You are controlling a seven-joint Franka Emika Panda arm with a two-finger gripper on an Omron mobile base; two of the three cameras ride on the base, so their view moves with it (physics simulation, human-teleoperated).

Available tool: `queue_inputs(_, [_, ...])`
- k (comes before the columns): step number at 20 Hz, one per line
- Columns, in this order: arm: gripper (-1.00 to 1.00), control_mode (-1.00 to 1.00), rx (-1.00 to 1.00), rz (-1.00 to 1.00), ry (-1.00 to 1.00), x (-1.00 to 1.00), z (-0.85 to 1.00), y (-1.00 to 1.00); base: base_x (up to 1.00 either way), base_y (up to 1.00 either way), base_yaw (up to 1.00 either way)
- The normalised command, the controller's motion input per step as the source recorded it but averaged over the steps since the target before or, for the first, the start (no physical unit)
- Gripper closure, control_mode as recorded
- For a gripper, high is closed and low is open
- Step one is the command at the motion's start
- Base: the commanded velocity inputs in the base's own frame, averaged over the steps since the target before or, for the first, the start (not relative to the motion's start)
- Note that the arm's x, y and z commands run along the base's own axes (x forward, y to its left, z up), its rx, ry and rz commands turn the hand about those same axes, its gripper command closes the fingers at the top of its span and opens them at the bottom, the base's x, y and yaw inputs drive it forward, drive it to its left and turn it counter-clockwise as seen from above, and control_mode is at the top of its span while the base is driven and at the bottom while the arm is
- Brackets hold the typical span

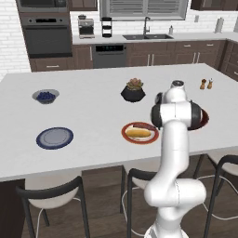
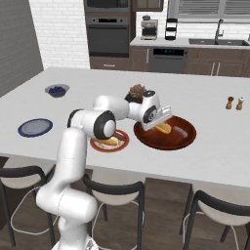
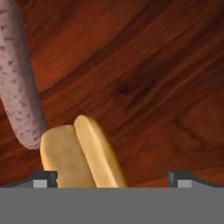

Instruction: Place one bun and one sausage from the bowl on each plate.

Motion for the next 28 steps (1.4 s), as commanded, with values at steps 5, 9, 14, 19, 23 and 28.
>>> queue_inputs(5, [-1.0, -1.0, 0.0, -0.08, 0.0, 0.76, -0.24, -0.22, 0.0, 0.0, 0.0])
queue_inputs(9, [-1.0, -1.0, 0.0, -0.06, -0.01, 0.34, -0.1, -0.26, 0.0, 0.0, 0.0])
queue_inputs(14, [1.0, -1.0, 0.0, -0.05, 0.0, -0.19, -0.48, -0.04, 0.0, 0.0, 0.0])
queue_inputs(19, [1.0, -1.0, 0.05, -0.03, -0.03, -0.97, -0.22, 0.12, 0.0, 0.0, 0.0])
queue_inputs(23, [1.0, -1.0, 0.02, -0.04, -0.23, -0.99, 0.28, 0.73, 0.0, 0.0, 0.0])
queue_inputs(28, [1.0, -1.0, 0.0, -0.03, -0.28, -0.9, 0.64, 1.0, 0.0, 0.0, 0.0])
